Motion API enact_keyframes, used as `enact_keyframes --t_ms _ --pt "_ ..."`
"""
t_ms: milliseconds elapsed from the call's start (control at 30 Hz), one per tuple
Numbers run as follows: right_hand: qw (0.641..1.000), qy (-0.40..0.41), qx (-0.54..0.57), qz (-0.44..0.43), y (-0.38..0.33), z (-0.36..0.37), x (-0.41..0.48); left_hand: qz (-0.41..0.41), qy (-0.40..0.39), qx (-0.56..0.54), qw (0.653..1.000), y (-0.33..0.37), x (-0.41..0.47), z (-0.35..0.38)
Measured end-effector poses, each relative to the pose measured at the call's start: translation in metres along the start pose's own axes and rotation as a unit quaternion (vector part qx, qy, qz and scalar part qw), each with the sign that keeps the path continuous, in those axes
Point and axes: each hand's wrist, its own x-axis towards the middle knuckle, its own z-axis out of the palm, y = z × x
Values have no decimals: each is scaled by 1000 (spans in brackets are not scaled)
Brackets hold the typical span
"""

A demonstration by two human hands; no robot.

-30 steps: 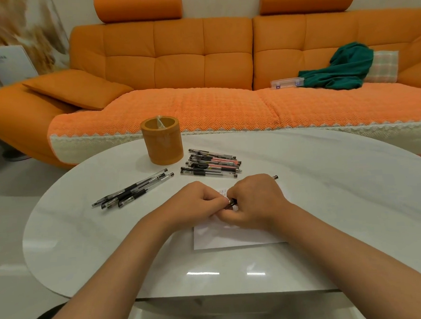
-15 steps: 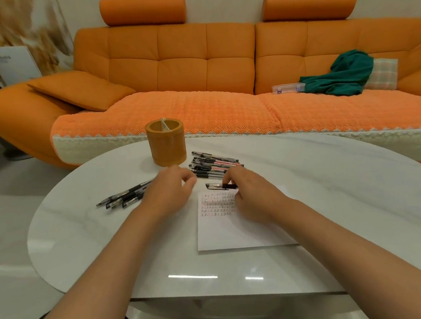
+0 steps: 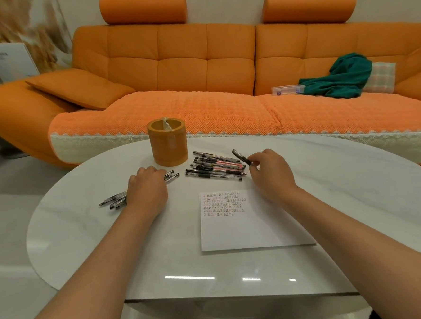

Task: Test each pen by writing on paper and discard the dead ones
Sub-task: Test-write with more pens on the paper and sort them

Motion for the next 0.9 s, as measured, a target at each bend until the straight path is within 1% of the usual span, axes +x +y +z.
enact_keyframes --t_ms 100,233,333,467,533,600,667,800,900 --pt "999 -5 -8 41 6 8 8 -2 15 -31 999 2 2 1" --pt "997 -26 -16 73 10 15 18 -8 24 -76 997 4 4 -2" --pt "995 -44 -27 83 10 18 20 -9 46 -106 993 7 4 -5" --pt "994 -59 -30 82 7 17 19 -5 52 -128 990 8 4 -6" --pt "996 -51 -38 67 3 16 16 -4 49 -146 988 8 4 -6" --pt "998 -29 -43 31 -4 15 12 -6 49 -156 986 7 4 -7" --pt "999 -26 -31 -8 -17 12 9 -2 53 -138 989 6 2 -10" --pt "993 -79 31 -87 -47 5 -3 32 69 -70 995 9 -1 -20" --pt "982 -124 62 -130 -65 3 -12 71 97 -58 991 16 -5 -29"
